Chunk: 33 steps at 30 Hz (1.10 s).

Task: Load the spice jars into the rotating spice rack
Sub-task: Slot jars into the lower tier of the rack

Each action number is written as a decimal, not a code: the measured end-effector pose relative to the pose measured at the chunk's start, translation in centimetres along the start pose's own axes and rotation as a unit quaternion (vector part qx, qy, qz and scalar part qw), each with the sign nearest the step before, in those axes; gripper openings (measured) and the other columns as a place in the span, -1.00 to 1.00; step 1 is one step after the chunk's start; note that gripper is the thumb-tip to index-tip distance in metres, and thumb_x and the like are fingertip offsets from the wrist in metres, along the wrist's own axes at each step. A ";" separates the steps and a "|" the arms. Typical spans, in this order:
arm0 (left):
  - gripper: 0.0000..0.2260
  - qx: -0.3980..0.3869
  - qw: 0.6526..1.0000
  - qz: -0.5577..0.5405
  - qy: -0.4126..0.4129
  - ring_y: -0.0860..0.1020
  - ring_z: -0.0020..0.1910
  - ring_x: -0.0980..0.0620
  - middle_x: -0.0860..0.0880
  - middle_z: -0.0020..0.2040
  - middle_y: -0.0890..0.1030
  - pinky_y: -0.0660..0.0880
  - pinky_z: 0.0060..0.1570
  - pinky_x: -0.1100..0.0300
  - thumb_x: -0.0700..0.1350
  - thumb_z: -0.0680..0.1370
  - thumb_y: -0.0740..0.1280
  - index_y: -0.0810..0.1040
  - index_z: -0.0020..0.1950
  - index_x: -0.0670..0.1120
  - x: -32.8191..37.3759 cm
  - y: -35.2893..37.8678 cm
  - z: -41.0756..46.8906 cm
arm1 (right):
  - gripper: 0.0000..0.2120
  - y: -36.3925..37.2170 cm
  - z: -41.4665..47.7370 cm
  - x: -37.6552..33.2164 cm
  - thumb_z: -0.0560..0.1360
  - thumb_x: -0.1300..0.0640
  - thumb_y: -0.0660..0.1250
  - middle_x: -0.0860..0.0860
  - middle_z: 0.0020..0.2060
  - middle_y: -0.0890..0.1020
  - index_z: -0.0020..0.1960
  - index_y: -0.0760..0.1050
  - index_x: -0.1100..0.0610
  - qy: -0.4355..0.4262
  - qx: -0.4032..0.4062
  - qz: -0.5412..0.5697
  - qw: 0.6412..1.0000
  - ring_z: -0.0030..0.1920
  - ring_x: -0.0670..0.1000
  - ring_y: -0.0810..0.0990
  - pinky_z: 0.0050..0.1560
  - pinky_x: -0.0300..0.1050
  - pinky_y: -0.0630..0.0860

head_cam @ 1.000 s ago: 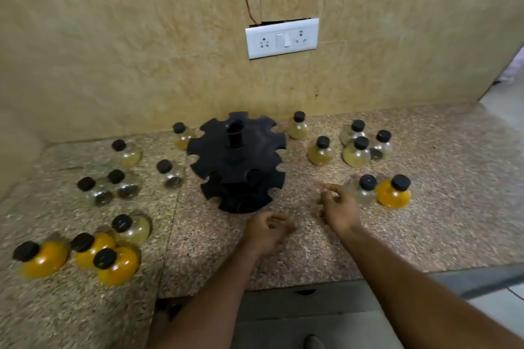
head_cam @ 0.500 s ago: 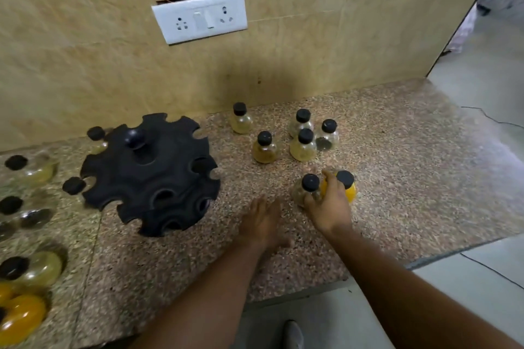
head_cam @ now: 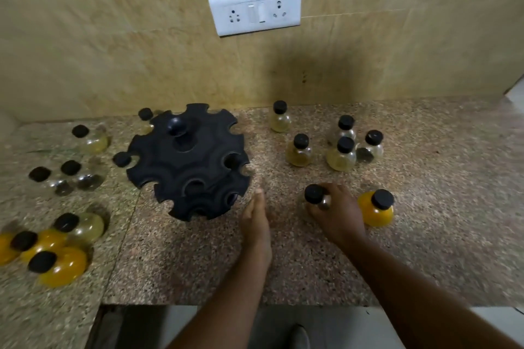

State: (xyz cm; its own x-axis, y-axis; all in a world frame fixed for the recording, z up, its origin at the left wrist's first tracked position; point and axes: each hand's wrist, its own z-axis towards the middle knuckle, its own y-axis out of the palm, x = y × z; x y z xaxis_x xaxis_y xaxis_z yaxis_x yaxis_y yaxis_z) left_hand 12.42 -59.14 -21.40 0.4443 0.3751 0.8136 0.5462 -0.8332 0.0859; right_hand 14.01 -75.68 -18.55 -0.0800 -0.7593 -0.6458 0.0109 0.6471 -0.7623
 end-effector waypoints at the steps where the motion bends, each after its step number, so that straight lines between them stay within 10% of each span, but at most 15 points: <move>1: -0.30 0.025 0.996 -0.067 -0.050 0.56 0.25 -0.09 -0.04 0.26 0.61 0.51 0.24 -0.04 0.48 0.35 0.35 0.58 0.32 0.05 0.2 -0.9 0.4 | -0.51 0.3 0.0 -0.9 0.45 -0.12 0.49 -0.01 0.17 0.57 0.32 0.52 0.00 -0.022 -0.013 -0.003 1.000 0.13 0.06 0.57 -0.02 -0.08 0.47; 9: -0.73 0.047 0.978 -0.183 -0.087 0.43 -0.46 0.07 0.02 -0.40 0.50 0.42 -0.40 0.16 0.10 0.56 0.40 0.60 -0.17 -0.09 2.2 -8.1 1.3 | -0.48 4.7 -0.7 -8.2 0.39 -0.13 0.49 -0.05 0.13 0.57 0.30 0.53 -0.04 -0.145 -0.114 -0.002 0.983 0.09 0.02 0.58 -0.07 -0.17 0.39; 23: -0.66 -0.094 0.984 -0.097 -0.118 0.38 -0.47 0.12 0.02 -0.35 0.49 0.32 -0.46 0.23 0.09 0.59 0.36 0.61 0.18 -0.15 4.7 -14.9 1.8 | -0.52 9.2 -2.5 -12.4 0.38 -0.09 0.51 -0.04 -0.05 0.57 0.28 0.56 -0.08 -0.148 -0.124 -0.012 0.981 -0.09 0.03 0.59 -0.14 -0.11 0.49; 33: -0.79 -0.125 0.984 -0.042 -0.116 0.41 -0.43 0.08 0.05 -0.41 0.41 0.26 -0.40 0.16 0.06 0.63 0.30 0.54 -0.07 -0.05 7.0 -15.4 1.4 | -0.49 9.5 -0.5 -14.2 0.43 -0.09 0.51 -0.01 0.01 0.48 0.33 0.46 -0.07 -0.155 -0.121 -0.022 0.980 -0.01 0.02 0.52 -0.13 -0.14 0.34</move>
State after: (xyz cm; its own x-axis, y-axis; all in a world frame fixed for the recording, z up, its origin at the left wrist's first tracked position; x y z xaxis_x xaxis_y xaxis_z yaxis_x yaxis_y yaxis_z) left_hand 8.09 -43.09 -17.86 0.5708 0.5063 0.6464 0.4100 -0.8578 0.3099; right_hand 14.75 -58.69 -16.65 0.2311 -0.7465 -0.6239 -0.2261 0.5825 -0.7807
